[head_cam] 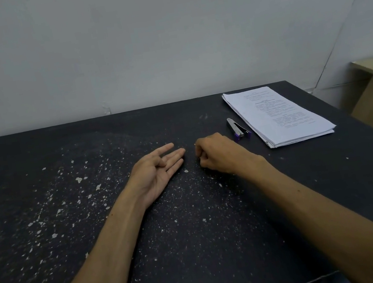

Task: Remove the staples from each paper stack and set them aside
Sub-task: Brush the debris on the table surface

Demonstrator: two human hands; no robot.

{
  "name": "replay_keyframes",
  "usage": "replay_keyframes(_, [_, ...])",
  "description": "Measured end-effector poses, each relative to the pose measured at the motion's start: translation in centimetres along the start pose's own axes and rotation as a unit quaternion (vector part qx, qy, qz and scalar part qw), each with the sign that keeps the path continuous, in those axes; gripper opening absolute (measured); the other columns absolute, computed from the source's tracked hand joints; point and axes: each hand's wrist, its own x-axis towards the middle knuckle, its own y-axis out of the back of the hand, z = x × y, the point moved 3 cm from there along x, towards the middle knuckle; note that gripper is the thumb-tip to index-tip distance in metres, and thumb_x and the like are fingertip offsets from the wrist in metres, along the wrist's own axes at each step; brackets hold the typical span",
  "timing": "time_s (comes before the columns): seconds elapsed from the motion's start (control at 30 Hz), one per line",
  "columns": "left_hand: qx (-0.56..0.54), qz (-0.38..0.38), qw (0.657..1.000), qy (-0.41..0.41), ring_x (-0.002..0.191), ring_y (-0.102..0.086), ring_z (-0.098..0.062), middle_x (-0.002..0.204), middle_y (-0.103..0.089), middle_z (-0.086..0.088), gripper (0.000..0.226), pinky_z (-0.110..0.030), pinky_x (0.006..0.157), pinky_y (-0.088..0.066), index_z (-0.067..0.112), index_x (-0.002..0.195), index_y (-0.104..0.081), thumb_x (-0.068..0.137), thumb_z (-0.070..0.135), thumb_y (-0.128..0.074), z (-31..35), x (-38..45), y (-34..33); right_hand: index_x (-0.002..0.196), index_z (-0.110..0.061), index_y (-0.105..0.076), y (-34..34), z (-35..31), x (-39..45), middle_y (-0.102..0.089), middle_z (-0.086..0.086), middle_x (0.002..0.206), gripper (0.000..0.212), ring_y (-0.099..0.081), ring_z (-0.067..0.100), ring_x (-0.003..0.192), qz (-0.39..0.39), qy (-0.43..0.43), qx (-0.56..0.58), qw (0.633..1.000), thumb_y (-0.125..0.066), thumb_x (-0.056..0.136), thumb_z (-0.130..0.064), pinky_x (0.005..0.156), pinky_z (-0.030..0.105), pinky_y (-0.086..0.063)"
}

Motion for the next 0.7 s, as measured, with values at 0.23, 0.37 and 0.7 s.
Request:
replay_keyframes(0.23, [-0.008, -0.005, 1.000, 0.005, 0.129, -0.062, -0.037, 0.140, -0.058, -0.032, 0.062, -0.041, 0.103, -0.052, -0.008, 0.145, -0.045, 0.090, -0.018, -0.018, 0.0, 0.0, -0.1, 0.114, -0.021, -0.078, 1.2, 2.1, -0.7, -0.074, -0.007, 0.109, 0.019, -0.064, 0.001, 0.093, 0.007, 0.016, 0.114, 0.993, -0.068, 0.098, -0.016, 0.091, 0.018, -0.049])
replay_keyframes(0.37, [-0.011, -0.007, 1.000, 0.009, 0.129, -0.062, -0.037, 0.140, -0.058, -0.031, 0.062, -0.041, 0.105, -0.052, -0.008, 0.144, -0.046, 0.090, -0.018, -0.018, 0.1, 0.2, 0.0, 0.119, -0.021, -0.077, 1.1, 2.1, -0.2, -0.070, -0.010, 0.102, 0.026, -0.057, -0.007, 0.079, -0.022, 0.021, 0.084, 0.996, -0.076, 0.094, -0.024, 0.075, 0.007, -0.041])
replay_keyframes(0.7, [-0.010, -0.010, 1.000, 0.012, 0.130, -0.062, -0.035, 0.140, -0.059, -0.031, 0.062, -0.041, 0.107, -0.051, -0.007, 0.142, -0.048, 0.089, -0.018, -0.018, 0.0, 0.4, 0.1, 0.104, -0.023, -0.076, 1.6, 0.4, 1.1, -0.072, 0.001, 0.107, 0.010, -0.069, 0.020, 0.095, -0.050, 0.045, -0.024, 0.997, -0.071, 0.096, -0.026, 0.090, 0.043, -0.059])
